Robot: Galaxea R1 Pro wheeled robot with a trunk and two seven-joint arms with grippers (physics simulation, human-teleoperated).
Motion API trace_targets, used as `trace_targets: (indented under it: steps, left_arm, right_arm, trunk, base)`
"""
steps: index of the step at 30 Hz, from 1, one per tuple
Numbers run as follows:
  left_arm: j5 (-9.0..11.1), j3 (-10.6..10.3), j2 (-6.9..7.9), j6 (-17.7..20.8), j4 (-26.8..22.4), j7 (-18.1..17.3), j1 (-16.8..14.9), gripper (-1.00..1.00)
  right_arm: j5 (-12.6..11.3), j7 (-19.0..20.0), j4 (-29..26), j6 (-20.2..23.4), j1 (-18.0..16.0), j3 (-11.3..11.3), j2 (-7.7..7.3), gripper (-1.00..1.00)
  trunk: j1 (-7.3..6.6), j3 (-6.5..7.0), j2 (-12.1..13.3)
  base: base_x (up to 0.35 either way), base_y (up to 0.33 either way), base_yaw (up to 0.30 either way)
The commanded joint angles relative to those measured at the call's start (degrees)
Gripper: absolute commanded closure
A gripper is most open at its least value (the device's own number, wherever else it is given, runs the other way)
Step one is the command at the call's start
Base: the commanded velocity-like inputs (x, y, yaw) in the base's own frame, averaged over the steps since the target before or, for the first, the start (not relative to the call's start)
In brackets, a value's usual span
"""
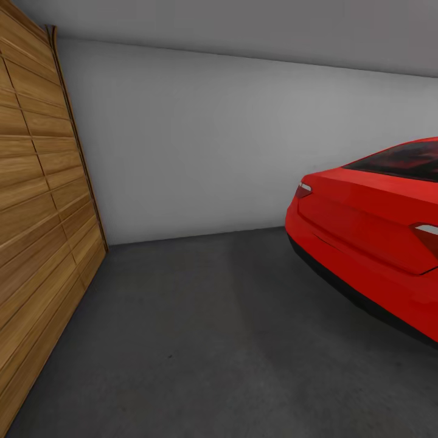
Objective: Move the two storage containers from the living room to the garage. In the garage, place one container on the floor and stack the other container on top of it (either order is fine).
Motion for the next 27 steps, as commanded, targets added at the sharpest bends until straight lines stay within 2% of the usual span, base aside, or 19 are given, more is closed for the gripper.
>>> trace_targets:
  steps: [1, 6, 7, 12, 18, 23, 27]
  left_arm:
    - [-0.11, -0.18, -0.17, -0.16, -0.03, 0.20, -0.01, -1.00]
    - [-0.07, -0.32, -0.32, -0.83, -1.44, 0.15, -0.01, -1.00]
    - [-0.06, -0.33, -0.34, -0.87, -2.95, 0.12, -0.01, -1.00]
    - [-0.04, -0.38, -0.25, -0.78, -7.66, -0.14, -0.01, -1.00]
    - [-0.06, -0.34, 0.33, 0.34, -18.72, -0.05, -0.01, -1.00]
    - [-0.10, -0.23, 0.75, 6.04, -29.74, 0.03, -0.07, -1.00]
    - [-0.10, -0.18, 1.31, 9.05, -35.32, 0.04, -0.12, -1.00]
  right_arm:
    - [0.05, -0.01, -0.33, -0.14, -0.02, 0.03, -0.06, -1.00]
    - [0.15, 0.08, -1.94, -0.10, -0.02, 0.09, -0.56, -1.00]
    - [0.16, 0.06, -6.49, -0.09, -0.02, 0.09, -0.68, -1.00]
    - [0.14, 0.02, -12.72, 0.42, -0.09, 0.10, -1.51, -1.00]
    - [0.45, 0.06, -21.10, 0.92, -0.40, 0.08, -1.70, -1.00]
    - [3.40, 0.01, -30.12, 4.52, -0.56, -0.05, -2.77, -1.00]
    - [3.93, 0.05, -34.81, 7.10, -0.71, -0.20, -3.86, -1.00]
  trunk:
    - [0.00, -0.04, -0.02]
    - [0.00, -0.04, -0.02]
    - [0.00, -0.04, -0.02]
    - [0.00, -0.04, -0.02]
    - [0.00, -0.04, -0.02]
    - [0.00, -0.04, -0.02]
    - [0.00, -0.04, -0.02]
  base:
    - [0.000, 0.000, 0.000]
    - [0.000, 0.000, 0.000]
    - [0.000, 0.000, 0.000]
    - [0.000, 0.000, 0.000]
    - [0.000, 0.000, 0.000]
    - [0.000, 0.000, 0.000]
    - [0.000, 0.000, 0.000]
